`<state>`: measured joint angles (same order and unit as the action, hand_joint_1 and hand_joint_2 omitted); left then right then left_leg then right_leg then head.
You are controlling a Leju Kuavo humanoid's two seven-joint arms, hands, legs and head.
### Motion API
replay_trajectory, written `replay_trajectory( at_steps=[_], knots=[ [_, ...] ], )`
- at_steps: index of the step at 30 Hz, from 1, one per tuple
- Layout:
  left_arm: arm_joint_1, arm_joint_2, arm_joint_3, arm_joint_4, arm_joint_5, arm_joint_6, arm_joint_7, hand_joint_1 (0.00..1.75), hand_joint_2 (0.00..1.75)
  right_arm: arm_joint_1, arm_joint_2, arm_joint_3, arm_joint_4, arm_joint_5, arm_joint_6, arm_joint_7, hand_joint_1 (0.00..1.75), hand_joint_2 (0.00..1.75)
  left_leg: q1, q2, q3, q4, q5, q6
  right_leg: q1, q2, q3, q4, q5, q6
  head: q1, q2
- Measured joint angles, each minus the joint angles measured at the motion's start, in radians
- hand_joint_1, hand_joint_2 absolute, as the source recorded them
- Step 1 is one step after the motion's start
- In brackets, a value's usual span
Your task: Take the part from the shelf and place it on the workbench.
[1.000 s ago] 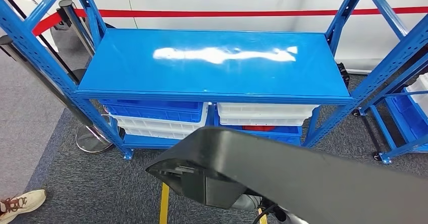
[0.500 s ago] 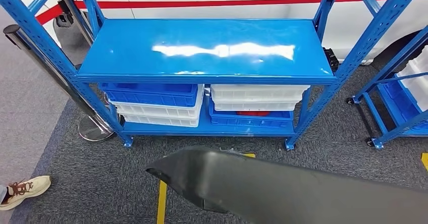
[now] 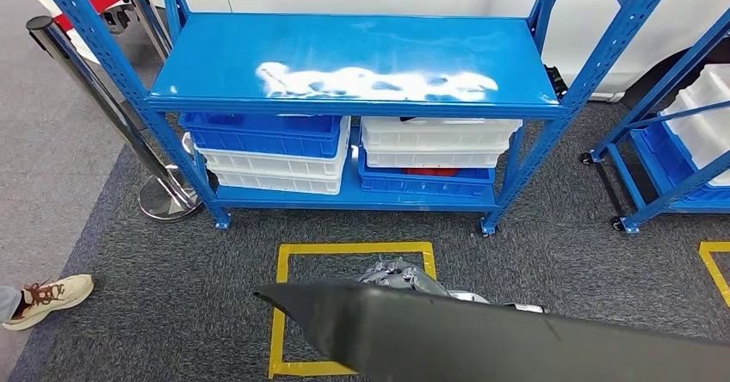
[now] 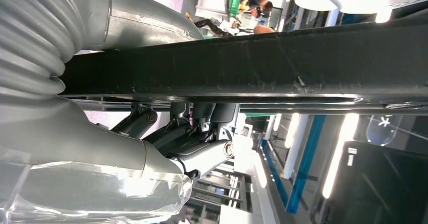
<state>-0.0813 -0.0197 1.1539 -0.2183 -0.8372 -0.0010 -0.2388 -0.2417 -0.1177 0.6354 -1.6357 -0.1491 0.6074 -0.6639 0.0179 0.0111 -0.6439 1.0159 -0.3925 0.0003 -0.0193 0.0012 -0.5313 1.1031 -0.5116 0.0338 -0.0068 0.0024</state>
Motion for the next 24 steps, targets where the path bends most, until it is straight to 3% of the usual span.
replay_trajectory(
  at_steps=[2,4,5,6,7,9,10,11,12,14,15,17,20,22,24],
  knots=[
    [0.0,0.0,0.0,0.0,-0.001,0.0,-0.001,0.0,1.75,0.001,-0.001,0.0,-0.005,0.001,-0.002,-0.004,1.75,1.75,-0.001,-0.001,-0.006,-0.001,0.018,-0.013,0.006,0.003,0.053,-0.087,-0.024,-0.014,0.0,0.0],
    [0.001,0.0,0.0,0.0,-0.002,0.0,0.0,0.0,1.75,0.004,-0.001,-0.001,-0.007,0.003,-0.002,-0.008,1.75,1.75,0.0,-0.002,-0.009,-0.009,0.035,-0.027,0.008,0.003,0.044,-0.1,-0.011,-0.033,0.004,0.0],
    [0.002,0.0,0.0,0.0,-0.003,0.0,0.001,0.0,1.75,0.005,-0.002,-0.001,-0.007,0.004,-0.002,-0.01,1.75,1.75,0.001,-0.003,-0.016,-0.003,0.024,-0.032,0.008,0.001,0.034,-0.102,0.001,-0.043,0.005,0.0],
    [0.004,-0.001,0.0,0.0,-0.003,0.001,0.002,0.0,1.75,0.006,-0.002,-0.001,-0.008,0.006,-0.002,-0.011,1.75,1.75,0.002,-0.004,-0.027,0.02,-0.009,-0.036,0.006,0.0,0.022,-0.105,0.014,-0.053,0.003,0.0],
    [0.004,-0.001,0.0,0.0,-0.004,0.001,0.004,0.0,1.75,0.007,-0.002,-0.001,-0.009,0.008,-0.002,-0.012,1.75,1.75,0.004,-0.005,-0.041,0.064,-0.06,-0.038,0.006,-0.002,0.007,-0.106,0.028,-0.061,0.001,0.0],
    [0.004,-0.002,0.0,0.0,-0.006,0.001,0.005,0.0,1.75,0.009,-0.002,-0.001,-0.011,0.009,-0.002,-0.012,1.75,1.75,0.004,-0.005,-0.07,0.194,-0.16,-0.042,0.011,-0.002,-0.024,-0.104,0.052,-0.068,-0.003,0.0],
    [0.004,-0.002,0.0,0.0,-0.007,0.001,0.005,0.0,1.75,0.01,-0.002,-0.001,-0.012,0.01,-0.002,-0.013,1.75,1.75,0.004,-0.005,-0.075,0.253,-0.179,-0.043,0.014,-0.003,-0.04,-0.102,0.063,-0.069,-0.003,0.0],
    [0.003,-0.002,0.0,0.0,-0.008,0.002,0.005,0.0,1.75,0.011,-0.003,-0.001,-0.012,0.012,-0.003,-0.014,1.75,1.75,0.004,-0.005,-0.069,0.287,-0.172,-0.042,0.016,-0.003,-0.056,-0.099,0.073,-0.069,-0.003,0.0],
    [0.003,-0.002,0.0,0.0,-0.009,0.003,0.005,0.0,1.75,0.012,-0.003,-0.001,-0.012,0.014,-0.003,-0.016,1.75,1.75,0.004,-0.005,-0.045,0.286,-0.147,-0.04,0.018,-0.003,-0.073,-0.094,0.083,-0.068,-0.003,0.0],
    [0.002,-0.001,0.0,0.0,-0.01,0.005,0.005,0.0,1.75,0.012,-0.005,-0.001,-0.014,0.02,-0.006,-0.022,1.75,1.75,0.002,-0.006,0.049,0.182,-0.106,-0.031,0.021,-0.002,-0.103,-0.083,0.1,-0.064,-0.003,0.0],
    [0.001,-0.001,0.0,0.0,-0.011,0.005,0.005,0.0,1.75,0.013,-0.005,-0.001,-0.016,0.023,-0.008,-0.026,1.75,1.75,0.0,-0.006,0.107,0.101,-0.111,-0.025,0.022,-0.002,-0.114,-0.078,0.107,-0.061,-0.003,0.0],
    [-0.002,0.0,-0.001,0.0,-0.013,0.009,0.004,0.0,1.75,0.014,-0.006,-0.002,-0.021,0.03,-0.012,-0.03,1.75,1.75,-0.007,-0.007,0.173,-0.007,-0.137,-0.018,0.023,-0.003,-0.123,-0.075,0.121,-0.05,-0.004,0.0],
    [-0.001,-0.002,-0.001,0.0,-0.014,0.018,0.006,0.0,1.75,0.016,-0.007,-0.004,-0.025,0.042,-0.016,-0.032,1.75,1.75,-0.007,-0.005,0.174,-0.035,-0.127,-0.004,0.02,-0.003,-0.128,-0.076,0.131,-0.03,-0.008,0.0],
    [0.0,-0.004,0.0,0.0,-0.014,0.02,0.007,0.0,1.75,0.017,-0.008,-0.009,-0.03,0.05,-0.012,-0.032,1.75,1.75,-0.002,-0.001,0.163,-0.039,-0.108,0.009,0.017,-0.001,-0.155,-0.014,0.079,-0.019,-0.004,0.0],
    [0.0,-0.005,0.0,0.0,-0.015,0.02,0.008,0.0,1.75,0.019,-0.009,-0.012,-0.034,0.056,0.0,-0.032,1.75,1.75,-0.002,0.001,0.145,-0.036,-0.094,0.014,0.012,0.0,-0.203,0.118,-0.003,-0.008,0.0,0.0]
  ],
)
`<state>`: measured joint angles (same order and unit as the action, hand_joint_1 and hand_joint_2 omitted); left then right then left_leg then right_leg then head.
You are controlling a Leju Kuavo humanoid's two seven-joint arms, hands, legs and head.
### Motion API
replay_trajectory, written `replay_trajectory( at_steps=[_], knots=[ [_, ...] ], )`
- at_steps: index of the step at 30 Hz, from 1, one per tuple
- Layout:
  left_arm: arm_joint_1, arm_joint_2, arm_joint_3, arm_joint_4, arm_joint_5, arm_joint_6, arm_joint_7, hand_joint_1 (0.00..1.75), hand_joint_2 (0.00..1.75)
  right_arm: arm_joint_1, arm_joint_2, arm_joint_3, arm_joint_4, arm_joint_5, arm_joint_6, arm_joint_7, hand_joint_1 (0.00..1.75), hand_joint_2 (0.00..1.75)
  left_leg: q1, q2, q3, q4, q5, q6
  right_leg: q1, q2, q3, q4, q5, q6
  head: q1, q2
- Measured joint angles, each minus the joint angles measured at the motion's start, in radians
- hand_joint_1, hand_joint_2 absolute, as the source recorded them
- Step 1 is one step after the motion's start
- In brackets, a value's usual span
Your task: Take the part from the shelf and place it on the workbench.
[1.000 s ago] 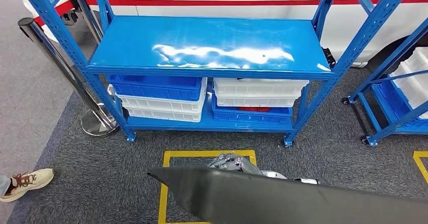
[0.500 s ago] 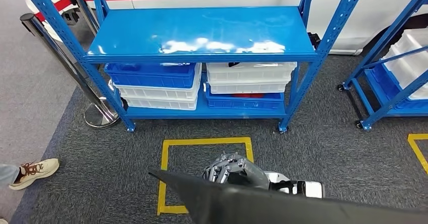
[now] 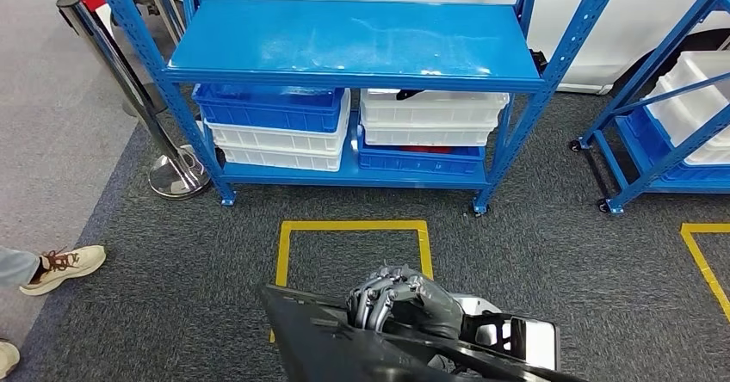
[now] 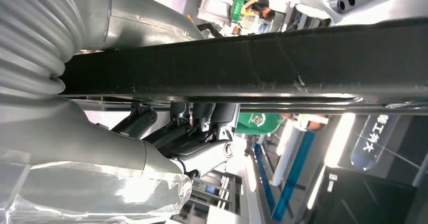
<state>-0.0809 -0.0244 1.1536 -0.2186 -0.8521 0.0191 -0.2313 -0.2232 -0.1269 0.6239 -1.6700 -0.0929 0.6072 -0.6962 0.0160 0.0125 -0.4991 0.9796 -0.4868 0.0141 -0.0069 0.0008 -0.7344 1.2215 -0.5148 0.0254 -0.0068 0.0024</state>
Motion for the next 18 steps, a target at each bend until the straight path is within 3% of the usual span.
replay_trajectory(
  at_steps=[2,3,6,7,9,12,13,16,18],
  knots=[
    [0.001,0.0,0.0,0.0,-0.002,-0.001,0.002,0.0,1.75,0.002,-0.002,0.0,0.0,0.004,0.014,0.0,1.75,1.75,0.0,0.005,-0.017,0.006,0.008,-0.001,-0.003,0.0,-0.02,0.083,-0.031,0.006,0.001,0.0],
    [0.002,-0.001,0.0,0.0,-0.002,-0.001,0.003,0.0,1.75,0.003,-0.003,0.0,-0.001,0.006,0.02,0.0,1.75,1.75,0.0,0.009,-0.023,0.009,0.01,-0.001,-0.005,-0.002,-0.001,0.068,-0.019,0.007,0.001,0.0],
    [0.004,-0.003,0.0,0.0,-0.003,-0.001,0.005,0.0,1.75,0.004,-0.004,-0.001,-0.005,0.005,0.039,0.0,1.75,1.75,-0.002,0.021,-0.03,0.019,0.009,-0.008,-0.001,-0.027,0.12,-0.128,0.05,-0.002,0.001,0.0],
    [0.004,-0.003,0.0,0.0,-0.003,-0.001,0.006,0.0,1.75,0.004,-0.004,-0.001,-0.007,0.005,0.043,0.0,1.75,1.75,-0.004,0.025,-0.032,0.021,0.008,-0.013,0.003,-0.036,0.143,-0.173,0.059,-0.009,0.0,0.0],
    [0.004,-0.004,0.0,0.0,-0.003,0.001,0.007,0.0,1.75,0.005,-0.004,-0.003,-0.01,0.003,0.05,0.0,1.75,1.75,-0.007,0.037,-0.035,0.023,0.01,-0.023,0.011,-0.037,0.147,-0.194,0.059,-0.023,0.0,0.0],
    [0.001,-0.004,0.0,0.0,-0.004,0.003,0.008,0.0,1.75,0.006,-0.004,-0.004,-0.014,0.0,0.058,0.0,1.75,1.75,-0.006,0.037,-0.044,0.043,-0.012,-0.038,0.007,-0.019,0.143,-0.203,0.068,-0.044,-0.001,0.0],
    [0.0,-0.005,0.0,0.0,-0.005,0.004,0.008,0.0,1.75,0.006,-0.003,-0.005,-0.015,-0.002,0.06,-0.001,1.75,1.75,-0.004,0.027,-0.059,0.078,-0.038,-0.042,0.004,-0.014,0.143,-0.207,0.072,-0.051,-0.001,0.0],
    [0.003,-0.006,0.0,0.0,-0.005,0.005,0.011,0.0,1.75,0.006,0.0,-0.005,-0.016,-0.005,0.067,-0.001,1.75,1.75,-0.003,-0.001,-0.14,0.264,-0.13,-0.047,0.004,0.004,0.137,-0.206,0.077,-0.062,-0.002,0.0],
    [0.006,-0.006,0.0,0.0,-0.005,0.007,0.014,0.0,1.75,0.007,0.0,-0.005,-0.016,-0.006,0.072,-0.001,1.75,1.75,-0.002,-0.004,-0.168,0.329,-0.143,-0.049,0.004,0.016,0.133,-0.202,0.079,-0.063,-0.001,0.0]
  ],
)
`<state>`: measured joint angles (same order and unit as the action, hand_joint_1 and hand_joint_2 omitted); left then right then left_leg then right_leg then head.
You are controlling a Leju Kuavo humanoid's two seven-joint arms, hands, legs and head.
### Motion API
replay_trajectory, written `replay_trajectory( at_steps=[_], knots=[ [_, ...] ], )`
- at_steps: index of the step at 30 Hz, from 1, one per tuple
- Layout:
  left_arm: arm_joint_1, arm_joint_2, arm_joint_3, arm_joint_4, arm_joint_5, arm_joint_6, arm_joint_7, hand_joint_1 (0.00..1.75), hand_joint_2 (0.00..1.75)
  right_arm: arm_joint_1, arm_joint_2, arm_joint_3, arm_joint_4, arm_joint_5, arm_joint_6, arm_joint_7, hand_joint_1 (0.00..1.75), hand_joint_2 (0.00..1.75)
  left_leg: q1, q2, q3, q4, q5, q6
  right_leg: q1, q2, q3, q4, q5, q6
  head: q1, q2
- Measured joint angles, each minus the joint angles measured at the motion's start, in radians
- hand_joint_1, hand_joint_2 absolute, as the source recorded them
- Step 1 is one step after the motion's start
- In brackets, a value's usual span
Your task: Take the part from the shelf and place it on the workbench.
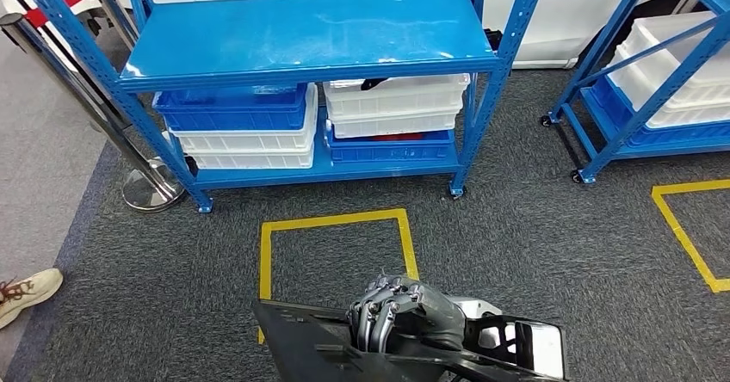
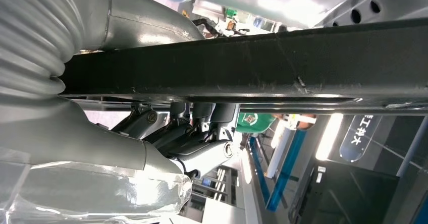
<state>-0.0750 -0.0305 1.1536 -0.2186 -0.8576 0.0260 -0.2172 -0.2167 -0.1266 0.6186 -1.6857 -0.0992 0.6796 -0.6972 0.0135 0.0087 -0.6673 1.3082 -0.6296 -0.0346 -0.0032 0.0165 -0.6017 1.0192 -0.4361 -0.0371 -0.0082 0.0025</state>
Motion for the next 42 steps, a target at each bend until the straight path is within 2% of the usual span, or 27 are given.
replay_trajectory(
  at_steps=[1,2,3,5,7,9,11,13,15,17,18,20,22,23,25,26,27,29,31,32,33,34,36,38,40,41,42],
  knots=[
    [0.0,0.0,0.0,0.0,0.0,0.002,0.002,0.0,1.75,0.001,0.0,0.0,0.0,-0.001,0.002,0.0,1.75,1.75,0.0,0.0,0.006,-0.011,0.016,0.0,0.0,0.007,-0.002,0.003,0.0,0.0,0.0,0.0],
    [0.0,0.0,0.0,0.0,0.0,0.004,0.004,0.0,1.75,0.001,0.0,0.0,0.0,-0.003,0.003,0.0,1.75,1.75,0.002,-0.002,0.027,-0.053,0.045,0.001,-0.001,0.015,-0.003,0.007,0.0,0.001,0.0,0.0],
    [0.0,0.0,0.0,0.0,-0.001,0.007,0.005,0.0,1.75,0.001,0.001,-0.001,0.0,-0.005,0.003,0.0,1.75,1.75,0.003,-0.009,0.058,-0.117,0.083,0.002,-0.002,0.024,-0.005,0.012,0.0,0.002,0.0,0.0],
    [-0.001,0.001,0.0,0.0,-0.003,0.013,0.01,0.0,1.75,0.001,0.005,-0.001,0.0,-0.008,0.002,0.0,1.75,1.75,0.007,-0.041,0.114,-0.238,0.126,0.005,-0.001,0.042,-0.013,0.024,0.0,0.01,0.0,0.0],
    [-0.001,0.001,0.0,0.0,-0.005,0.016,0.017,0.0,1.75,0.0,0.011,-0.002,0.001,-0.009,-0.002,0.0,1.75,1.75,0.006,-0.061,0.129,-0.277,0.128,0.011,0.0,0.059,-0.025,0.028,0.006,0.025,0.001,0.0],
    [-0.001,0.0,0.0,0.0,-0.006,0.017,0.023,0.0,1.75,0.0,0.014,-0.001,0.002,-0.01,-0.01,0.0,1.75,1.75,0.005,-0.047,0.127,-0.281,0.136,0.023,-0.003,0.071,-0.032,0.025,0.015,0.04,0.001,0.0],
    [-0.003,-0.001,0.0,0.0,-0.007,0.016,0.026,0.0,1.75,0.0,0.014,-0.001,0.003,-0.011,-0.017,0.0,1.75,1.75,0.007,-0.029,0.125,-0.289,0.147,0.037,-0.003,0.048,-0.045,0.051,-0.007,0.051,0.006,0.0],
    [-0.002,0.0,0.0,0.0,-0.007,0.017,0.027,0.0,1.75,-0.001,0.015,-0.001,0.004,-0.012,-0.021,0.001,1.75,1.75,0.008,-0.01,0.12,-0.293,0.154,0.046,-0.003,0.007,-0.084,0.147,-0.071,0.06,0.012,0.0],
    [0.0,0.0,0.0,0.0,-0.007,0.02,0.027,0.0,1.75,0.0,0.016,-0.001,0.005,-0.015,-0.022,0.003,1.75,1.75,0.006,0.007,0.114,-0.292,0.157,0.049,-0.006,-0.007,-0.131,0.26,-0.127,0.066,0.013,0.0],
    [0.001,0.0,0.0,0.0,-0.007,0.023,0.026,0.0,1.75,0.001,0.017,-0.001,0.007,-0.023,-0.024,0.009,1.75,1.75,0.005,0.024,0.111,-0.291,0.158,0.049,-0.009,-0.011,-0.144,0.306,-0.136,0.068,0.013,0.0],
    [0.0,-0.001,0.0,0.0,-0.009,0.024,0.023,0.0,1.75,0.002,0.018,-0.001,0.007,-0.029,-0.027,0.014,1.75,1.75,0.004,0.033,0.11,-0.291,0.159,0.048,-0.009,-0.014,-0.127,0.286,-0.12,0.067,0.013,0.0],
    [-0.002,-0.002,0.0,0.0,-0.012,0.019,0.016,0.0,1.75,0.0,0.019,0.0,0.007,-0.041,-0.034,0.025,1.75,1.75,0.003,0.05,0.112,-0.291,0.159,0.046,-0.007,-0.038,-0.046,0.152,-0.064,0.059,0.013,0.0],
    [-0.005,-0.005,0.0,0.0,-0.017,0.013,0.011,0.0,1.75,-0.004,0.021,0.0,0.005,-0.05,-0.039,0.036,1.75,1.75,-0.001,0.065,0.113,-0.29,0.159,0.039,0.004,-0.069,0.019,0.032,-0.032,0.044,0.013,0.0],
    [-0.005,-0.006,0.0,0.0,-0.02,0.012,0.01,0.0,1.75,-0.006,0.021,0.0,0.004,-0.052,-0.041,0.04,1.75,1.75,-0.003,0.072,0.113,-0.291,0.159,0.033,0.008,-0.076,0.027,0.012,-0.032,0.038,0.013,0.0],
    [-0.006,-0.008,0.0,0.0,-0.028,0.014,0.012,0.0,1.75,-0.008,0.021,0.0,0.004,-0.058,-0.047,0.047,1.75,1.75,-0.005,0.089,0.115,-0.295,0.161,0.021,0.009,-0.059,0.023,0.005,-0.027,0.027,0.012,0.0],
    [-0.008,-0.009,-0.001,0.0,-0.032,0.017,0.013,0.0,1.75,-0.008,0.021,0.0,0.004,-0.062,-0.051,0.051,1.75,1.75,-0.005,0.084,0.115,-0.292,0.156,0.016,0.006,-0.05,0.023,0.0,-0.022,0.021,0.012,0.0],
    [-0.009,-0.01,-0.001,0.0,-0.036,0.021,0.015,0.0,1.75,-0.01,0.021,0.0,0.004,-0.066,-0.054,0.055,1.75,1.75,-0.004,0.069,0.109,-0.276,0.141,0.012,0.002,-0.043,0.024,-0.006,-0.016,0.014,0.011,0.0],
    [-0.01,-0.012,-0.002,0.0,-0.043,0.029,0.018,0.0,1.75,-0.013,0.022,0.001,0.004,-0.072,-0.057,0.06,1.75,1.75,-0.001,0.022,0.07,-0.181,0.079,0.006,-0.001,-0.028,0.021,-0.012,-0.008,0.003,0.01,0.0],
    [-0.007,-0.014,-0.002,0.0,-0.044,0.032,0.018,0.0,1.75,-0.013,0.022,0.002,0.004,-0.075,-0.057,0.064,1.75,1.75,-0.001,0.002,0.012,-0.05,0.02,0.003,0.0,-0.008,0.014,-0.01,-0.005,-0.002,0.009,0.0],
    [-0.006,-0.014,-0.002,0.0,-0.044,0.033,0.018,0.0,1.75,-0.013,0.022,0.003,0.005,-0.076,-0.056,0.065,1.75,1.75,-0.001,0.0,-0.002,-0.017,0.015,0.002,0.0,0.003,0.011,-0.007,-0.004,-0.002,0.009,0.0],
    [-0.005,-0.014,-0.002,0.0,-0.044,0.034,0.018,0.0,1.75,-0.013,0.022,0.003,0.005,-0.077,-0.055,0.066,1.75,1.75,-0.001,-0.001,0.002,-0.022,0.03,0.002,0.0,0.015,0.008,-0.002,-0.004,-0.002,0.009,0.0],
    [-0.005,-0.014,-0.002,0.0,-0.043,0.035,0.018,0.0,1.75,-0.013,0.022,0.003,0.005,-0.078,-0.055,0.066,1.75,1.75,0.0,-0.004,0.024,-0.067,0.062,0.003,-0.001,0.027,0.006,0.003,-0.005,0.0,0.009,0.0],
    [-0.006,-0.014,-0.002,0.0,-0.043,0.038,0.016,0.0,1.75,-0.015,0.022,0.003,0.005,-0.081,-0.053,0.065,1.75,1.75,0.005,-0.035,0.088,-0.2,0.12,0.005,-0.001,0.049,-0.001,0.018,-0.008,0.007,0.009,0.0],
    [-0.006,-0.014,-0.002,0.0,-0.043,0.041,0.013,0.0,1.75,-0.018,0.021,0.003,0.007,-0.084,-0.052,0.064,1.75,1.75,0.007,-0.063,0.12,-0.27,0.136,0.01,0.0,0.068,-0.012,0.028,-0.008,0.018,0.009,0.0],
    [-0.007,-0.017,-0.002,0.0,-0.043,0.046,0.012,0.0,1.75,-0.019,0.018,0.003,0.009,-0.087,-0.052,0.061,1.75,1.75,0.006,-0.056,0.12,-0.275,0.137,0.019,-0.002,0.085,-0.02,0.027,0.0,0.031,0.009,0.0],
    [-0.008,-0.021,-0.002,0.0,-0.043,0.049,0.013,0.0,1.75,-0.019,0.015,0.003,0.01,-0.088,-0.052,0.059,1.75,1.75,0.006,-0.046,0.12,-0.279,0.141,0.026,-0.002,0.085,-0.023,0.028,0.0,0.037,0.009,0.0],
    [-0.008,-0.024,-0.002,0.0,-0.043,0.051,0.014,0.0,1.75,-0.018,0.013,0.003,0.011,-0.089,-0.052,0.057,1.75,1.75,0.008,-0.036,0.12,-0.284,0.146,0.033,-0.002,0.073,-0.029,0.039,-0.008,0.043,0.012,0.0]
  ],
)
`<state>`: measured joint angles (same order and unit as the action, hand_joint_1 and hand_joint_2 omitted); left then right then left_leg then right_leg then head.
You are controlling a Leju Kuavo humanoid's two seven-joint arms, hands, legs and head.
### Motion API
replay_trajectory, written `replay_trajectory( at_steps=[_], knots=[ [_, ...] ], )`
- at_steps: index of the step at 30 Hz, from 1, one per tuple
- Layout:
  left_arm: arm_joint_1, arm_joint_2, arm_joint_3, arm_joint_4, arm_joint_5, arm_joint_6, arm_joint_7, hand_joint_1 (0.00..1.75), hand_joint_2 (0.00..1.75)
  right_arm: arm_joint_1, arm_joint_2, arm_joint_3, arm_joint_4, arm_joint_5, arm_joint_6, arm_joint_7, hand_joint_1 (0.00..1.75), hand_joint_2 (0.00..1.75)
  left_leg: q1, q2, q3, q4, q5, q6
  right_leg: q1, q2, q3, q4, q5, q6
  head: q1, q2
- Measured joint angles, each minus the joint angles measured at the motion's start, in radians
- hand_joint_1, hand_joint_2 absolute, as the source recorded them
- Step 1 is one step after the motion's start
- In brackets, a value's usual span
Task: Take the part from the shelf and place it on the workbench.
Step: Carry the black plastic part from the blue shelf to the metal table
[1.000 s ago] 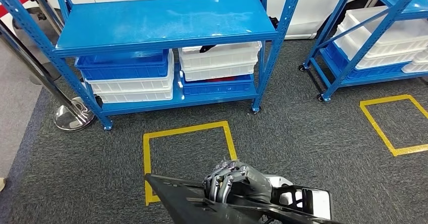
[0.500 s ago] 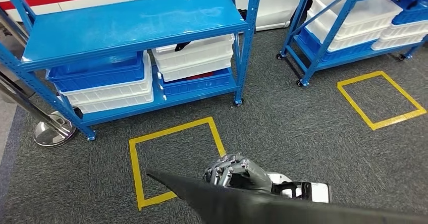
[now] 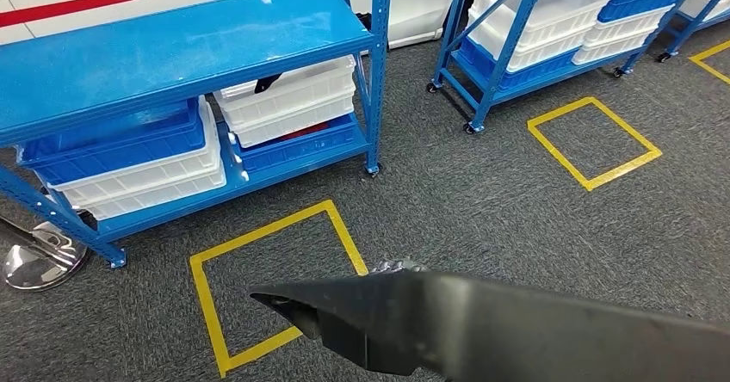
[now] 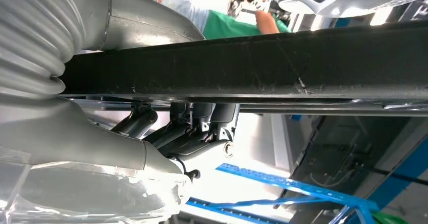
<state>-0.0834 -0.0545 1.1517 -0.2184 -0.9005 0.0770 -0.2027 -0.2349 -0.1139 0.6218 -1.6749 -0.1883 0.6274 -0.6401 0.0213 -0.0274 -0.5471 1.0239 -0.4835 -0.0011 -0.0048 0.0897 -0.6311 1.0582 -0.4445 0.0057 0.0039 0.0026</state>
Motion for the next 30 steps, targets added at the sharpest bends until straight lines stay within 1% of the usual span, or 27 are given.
replay_trajectory(
  at_steps=[1,2,3,4,5,6,7,8,9,10,11,12,14,15,16,18,19,20,21,22,23,24,25,26,27,29,30],
  knots=[
    [0.0,-0.004,0.0,0.0,0.0,0.002,0.001,0.0,1.75,0.0,-0.002,0.0,0.0,0.0,0.0,-0.001,1.75,1.75,0.002,0.011,0.0,-0.006,0.004,0.007,0.0,-0.02,-0.015,0.03,-0.02,0.005,0.004,0.0],
    [0.0,-0.006,0.0,0.0,0.0,0.005,0.003,0.0,1.75,0.001,-0.003,0.0,0.0,0.0,-0.001,-0.002,1.75,1.75,0.002,0.022,0.0,-0.009,0.007,0.011,0.0,-0.046,-0.038,0.081,-0.051,0.011,0.007,0.0],
    [0.002,-0.008,0.0,0.0,0.0,0.009,0.005,0.0,1.75,0.002,-0.004,0.0,0.0,0.0,-0.002,-0.002,1.75,1.75,0.002,0.032,-0.002,-0.01,0.009,0.014,-0.002,-0.067,-0.069,0.147,-0.085,0.016,0.011,0.0],
    [0.004,-0.01,0.0,0.0,0.0,0.013,0.008,0.0,1.75,0.005,-0.005,0.0,0.001,0.001,-0.002,-0.002,1.75,1.75,0.001,0.045,-0.003,-0.01,0.009,0.014,-0.004,-0.077,-0.099,0.212,-0.112,0.02,0.011,0.0],
    [0.005,-0.012,0.0,0.0,0.0,0.017,0.01,0.0,1.75,0.007,-0.006,0.0,0.001,0.002,-0.003,-0.002,1.75,1.75,0.0,0.056,-0.004,-0.01,0.009,0.014,-0.007,-0.082,-0.118,0.254,-0.123,0.023,0.011,0.0],
    [0.006,-0.013,0.0,0.0,0.0,0.019,0.012,0.0,1.75,0.01,-0.007,0.0,0.001,0.004,-0.004,-0.002,1.75,1.75,0.0,0.067,-0.004,-0.01,0.009,0.014,-0.008,-0.086,-0.12,0.26,-0.116,0.024,0.011,0.0],
    [0.006,-0.015,0.0,0.0,0.001,0.02,0.013,0.0,1.75,0.011,-0.008,0.0,0.002,0.005,-0.004,-0.002,1.75,1.75,0.0,0.078,-0.003,-0.01,0.008,0.012,-0.009,-0.09,-0.099,0.224,-0.091,0.023,0.011,0.0],
    [0.005,-0.017,0.0,0.0,0.001,0.021,0.013,0.0,1.75,0.012,-0.009,0.0,0.002,0.007,-0.004,-0.002,1.75,1.75,0.0,0.087,-0.001,-0.01,0.007,0.011,-0.008,-0.1,-0.063,0.159,-0.057,0.02,0.012,0.0],
    [0.004,-0.019,0.0,0.0,0.001,0.022,0.013,0.0,1.75,0.012,-0.01,0.0,0.002,0.009,-0.004,-0.003,1.75,1.75,-0.001,0.095,0.001,-0.01,0.005,0.008,-0.005,-0.122,-0.022,0.084,-0.032,0.015,0.012,0.0],
    [0.004,-0.02,0.0,0.0,0.002,0.024,0.011,0.0,1.75,0.012,-0.01,0.0,0.002,0.012,-0.004,-0.004,1.75,1.75,-0.003,0.102,0.003,-0.01,0.003,0.003,0.001,-0.141,0.01,0.024,-0.015,0.007,0.011,0.0],
    [0.004,-0.021,0.001,0.0,0.004,0.027,0.009,0.0,1.75,0.012,-0.01,0.0,0.002,0.015,-0.004,-0.007,1.75,1.75,-0.006,0.109,0.004,-0.01,0.001,-0.002,0.006,-0.154,0.027,-0.012,-0.009,0.0,0.011,0.0],
    [0.003,-0.021,0.001,0.0,0.005,0.03,0.006,0.0,1.75,0.012,-0.01,0.0,0.002,0.018,-0.004,-0.009,1.75,1.75,-0.008,0.116,0.006,-0.011,0.0,-0.008,0.011,-0.16,0.032,-0.027,-0.011,-0.006,0.01,0.0],
    [0.001,-0.021,0.001,0.0,0.008,0.033,-0.002,0.0,1.75,0.014,-0.011,0.0,0.002,0.025,-0.005,-0.015,1.75,1.75,-0.009,0.128,0.01,-0.012,-0.004,-0.02,0.01,-0.138,0.03,-0.032,-0.006,-0.017,0.01,0.0],
    [0.0,-0.021,0.001,0.0,0.008,0.033,-0.005,0.0,1.75,0.015,-0.011,0.0,0.002,0.028,-0.006,-0.018,1.75,1.75,-0.009,0.117,0.008,-0.005,-0.013,-0.024,0.007,-0.128,0.031,-0.036,-0.003,-0.024,0.01,0.0],
    [-0.001,-0.02,0.001,0.0,0.007,0.033,-0.009,0.0,1.75,0.016,-0.011,0.0,0.002,0.032,-0.008,-0.022,1.75,1.75,-0.008,0.098,-0.001,0.022,-0.034,-0.028,0.004,-0.118,0.032,-0.041,0.001,-0.031,0.009,0.0],
    [0.001,-0.019,0.001,0.0,0.002,0.033,-0.013,0.0,1.75,0.019,-0.007,0.0,0.002,0.04,-0.012,-0.029,1.75,1.75,-0.006,0.051,-0.052,0.138,-0.1,-0.031,0.002,-0.099,0.032,-0.044,0.004,-0.042,0.006,0.0],
    [0.003,-0.019,0.001,0.0,0.0,0.033,-0.014,0.0,1.75,0.022,-0.004,0.0,0.002,0.044,-0.015,-0.03,1.75,1.75,-0.006,0.04,-0.085,0.208,-0.129,-0.032,0.003,-0.088,0.032,-0.043,0.005,-0.045,0.005,0.0],
    [0.005,-0.019,0.001,0.0,-0.001,0.033,-0.014,0.0,1.75,0.026,-0.002,0.0,0.002,0.048,-0.017,-0.031,1.75,1.75,-0.006,0.036,-0.111,0.26,-0.143,-0.032,0.004,-0.075,0.031,-0.041,0.004,-0.046,0.005,0.0],
    [0.006,-0.018,0.001,0.0,-0.002,0.034,-0.013,0.0,1.75,0.03,0.0,0.0,0.002,0.052,-0.018,-0.03,1.75,1.75,-0.006,0.034,-0.122,0.277,-0.137,-0.033,0.004,-0.062,0.031,-0.038,0.004,-0.046,0.004,0.0],
    [0.007,-0.017,0.001,0.0,-0.004,0.035,-0.012,0.0,1.75,0.033,0.004,0.0,0.002,0.056,-0.018,-0.029,1.75,1.75,-0.005,0.033,-0.113,0.253,-0.11,-0.032,0.004,-0.049,0.031,-0.035,0.002,-0.045,0.004,0.0],
    [0.007,-0.015,0.001,0.0,-0.005,0.036,-0.01,0.0,1.75,0.035,0.008,0.0,0.002,0.059,-0.018,-0.027,1.75,1.75,-0.005,0.027,-0.09,0.195,-0.071,-0.031,0.004,-0.036,0.031,-0.03,0.001,-0.044,0.004,0.0],
    [0.006,-0.012,0.001,0.0,-0.007,0.036,-0.008,0.0,1.75,0.036,0.012,0.0,0.002,0.062,-0.018,-0.026,1.75,1.75,-0.003,0.011,-0.061,0.126,-0.038,-0.028,0.003,-0.024,0.03,-0.025,-0.002,-0.042,0.004,0.0],
    [0.006,-0.01,0.001,0.0,-0.008,0.037,-0.006,0.0,1.75,0.037,0.017,0.0,0.002,0.063,-0.018,-0.024,1.75,1.75,-0.002,-0.008,-0.035,0.065,-0.014,-0.026,0.003,-0.011,0.027,-0.019,-0.004,-0.038,0.004,0.0],
    [0.005,-0.008,0.001,0.0,-0.01,0.037,-0.004,0.0,1.75,0.037,0.021,0.0,0.001,0.065,-0.018,-0.022,1.75,1.75,-0.001,-0.023,-0.019,0.027,-0.004,-0.023,0.002,-0.001,0.023,-0.014,-0.005,-0.033,0.004,0.0],
    [0.005,-0.007,0.001,0.0,-0.012,0.037,-0.001,0.0,1.75,0.039,0.024,0.0,0.001,0.066,-0.017,-0.021,1.75,1.75,-0.002,-0.033,-0.012,0.011,-0.004,-0.019,0.002,0.008,0.019,-0.012,-0.005,-0.026,0.004,0.0],
    [0.003,-0.007,0.001,0.0,-0.017,0.036,0.001,0.0,1.75,0.043,0.028,0.0,-0.001,0.067,-0.015,-0.019,1.75,1.75,-0.003,-0.019,-0.01,0.005,0.0,-0.01,0.0,0.022,0.014,-0.013,-0.001,-0.013,0.002,0.0],
    [0.002,-0.008,0.001,0.0,-0.018,0.035,0.0,0.0,1.75,0.046,0.028,0.0,-0.001,0.067,-0.013,-0.018,1.75,1.75,-0.001,-0.01,-0.008,0.001,0.004,-0.003,0.001,0.012,0.01,-0.008,-0.005,-0.008,0.003,0.0]
  ],
)
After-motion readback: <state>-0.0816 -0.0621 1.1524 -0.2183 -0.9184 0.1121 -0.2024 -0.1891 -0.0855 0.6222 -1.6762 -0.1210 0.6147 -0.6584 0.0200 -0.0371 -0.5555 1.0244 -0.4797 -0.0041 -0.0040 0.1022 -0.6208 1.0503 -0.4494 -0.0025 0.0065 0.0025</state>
